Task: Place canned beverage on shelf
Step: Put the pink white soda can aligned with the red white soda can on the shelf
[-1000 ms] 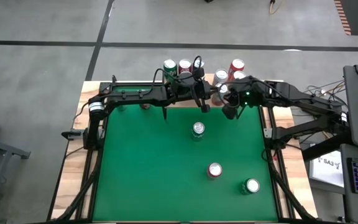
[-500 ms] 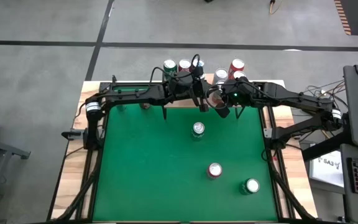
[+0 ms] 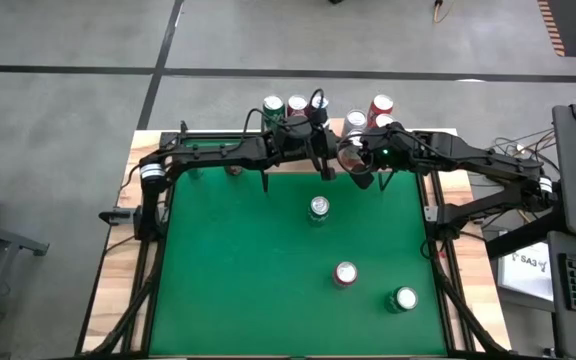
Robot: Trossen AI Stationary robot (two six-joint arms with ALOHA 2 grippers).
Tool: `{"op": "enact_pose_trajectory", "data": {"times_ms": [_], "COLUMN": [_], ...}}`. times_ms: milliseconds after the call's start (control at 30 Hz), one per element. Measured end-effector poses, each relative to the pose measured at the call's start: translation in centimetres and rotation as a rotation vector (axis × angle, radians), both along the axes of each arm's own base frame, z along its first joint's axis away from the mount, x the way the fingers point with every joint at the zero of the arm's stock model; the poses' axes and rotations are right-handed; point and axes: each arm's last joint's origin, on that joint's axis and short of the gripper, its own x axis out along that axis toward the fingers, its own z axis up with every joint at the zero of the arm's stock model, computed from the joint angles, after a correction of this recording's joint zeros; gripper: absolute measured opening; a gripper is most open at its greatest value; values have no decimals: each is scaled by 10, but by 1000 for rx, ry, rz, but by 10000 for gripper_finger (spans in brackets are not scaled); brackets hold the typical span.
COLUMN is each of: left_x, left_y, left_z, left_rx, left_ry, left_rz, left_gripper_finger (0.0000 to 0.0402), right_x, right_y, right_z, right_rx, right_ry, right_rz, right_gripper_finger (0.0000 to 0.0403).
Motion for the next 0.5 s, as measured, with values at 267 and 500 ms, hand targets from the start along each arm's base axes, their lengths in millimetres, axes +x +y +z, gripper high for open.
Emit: {"op": "enact_pose_trajectory", "data": {"times_ms": [267, 500], "left_x": [4, 5], "left_y": [1, -7], "left_z": [-9, -10], "left_rx": [-12, -25], "left_ry": [18, 35], "left_rz": [2, -13], "left_gripper_finger": [0, 0], "right_x": [0, -1], "right_y": [0, 0], "right_z": [0, 0], "right_rx": [0, -4], "right_ry": [0, 15], "right_rz": [0, 8], "right_gripper_finger": [28, 28]}}
